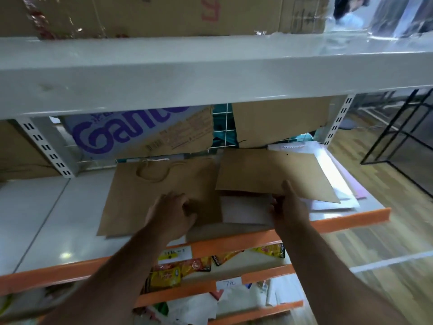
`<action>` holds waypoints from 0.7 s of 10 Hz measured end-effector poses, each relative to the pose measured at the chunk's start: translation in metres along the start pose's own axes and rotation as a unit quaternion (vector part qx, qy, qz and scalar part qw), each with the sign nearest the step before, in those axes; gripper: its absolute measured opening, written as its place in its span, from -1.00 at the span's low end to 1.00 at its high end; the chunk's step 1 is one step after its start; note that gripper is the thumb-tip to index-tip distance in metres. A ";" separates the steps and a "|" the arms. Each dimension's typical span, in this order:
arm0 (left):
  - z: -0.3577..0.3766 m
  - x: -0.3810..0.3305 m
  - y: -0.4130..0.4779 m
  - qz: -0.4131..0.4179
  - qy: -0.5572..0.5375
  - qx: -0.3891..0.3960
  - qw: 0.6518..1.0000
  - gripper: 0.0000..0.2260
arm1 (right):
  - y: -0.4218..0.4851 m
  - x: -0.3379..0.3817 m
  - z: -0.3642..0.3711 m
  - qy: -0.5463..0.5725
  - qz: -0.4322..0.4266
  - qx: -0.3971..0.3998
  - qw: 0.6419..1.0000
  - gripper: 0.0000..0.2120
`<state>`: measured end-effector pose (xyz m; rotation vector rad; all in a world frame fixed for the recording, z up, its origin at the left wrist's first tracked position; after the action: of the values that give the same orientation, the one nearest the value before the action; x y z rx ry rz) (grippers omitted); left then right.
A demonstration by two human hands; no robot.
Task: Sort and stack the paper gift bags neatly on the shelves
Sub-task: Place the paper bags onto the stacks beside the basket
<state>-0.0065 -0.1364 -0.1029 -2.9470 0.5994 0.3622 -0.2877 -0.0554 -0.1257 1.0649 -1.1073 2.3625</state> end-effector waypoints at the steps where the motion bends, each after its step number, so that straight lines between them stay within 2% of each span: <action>1: 0.005 0.003 0.000 0.002 -0.014 0.006 1.000 -0.45 | 0.003 0.002 0.007 -0.023 0.009 -0.004 1.000 -0.85; 2: 0.008 0.010 -0.001 -0.012 -0.050 0.020 0.998 -0.41 | -0.001 0.004 0.017 -0.050 0.000 0.010 0.999 -0.90; 3: -0.005 0.011 -0.007 -0.012 -0.108 0.007 0.994 -0.53 | -0.011 0.005 0.024 -0.052 -0.009 0.042 0.998 -0.96; 4: -0.015 0.033 -0.014 -0.062 -0.150 -0.037 0.986 -0.63 | -0.019 0.002 0.027 -0.037 -0.015 0.067 0.997 -0.84; 5: -0.029 0.073 -0.024 -0.140 -0.126 -0.106 0.976 -0.40 | -0.031 -0.009 0.035 0.060 0.025 0.076 0.995 -0.70; 6: -0.041 0.115 -0.040 -0.214 -0.098 -0.109 0.966 -0.35 | -0.067 -0.021 0.060 0.041 0.032 0.137 0.989 -0.54; 7: -0.042 0.146 -0.050 -0.240 -0.144 -0.077 0.957 -0.45 | -0.072 -0.036 0.073 -0.007 -0.017 0.140 0.990 -0.64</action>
<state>0.1527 -0.1510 -0.0960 -2.9614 -0.1875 0.7863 -0.1877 -0.0636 -0.0843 1.1805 -0.7686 2.5389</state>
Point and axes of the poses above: each hand's wrist, its own y-axis towards the middle knuckle, its own z-axis out of the palm, x = y × z, the point moved 6 cm from there along y, towards the middle knuckle, and after that the axes turned 5 degrees about z, right-handed, at the moved point
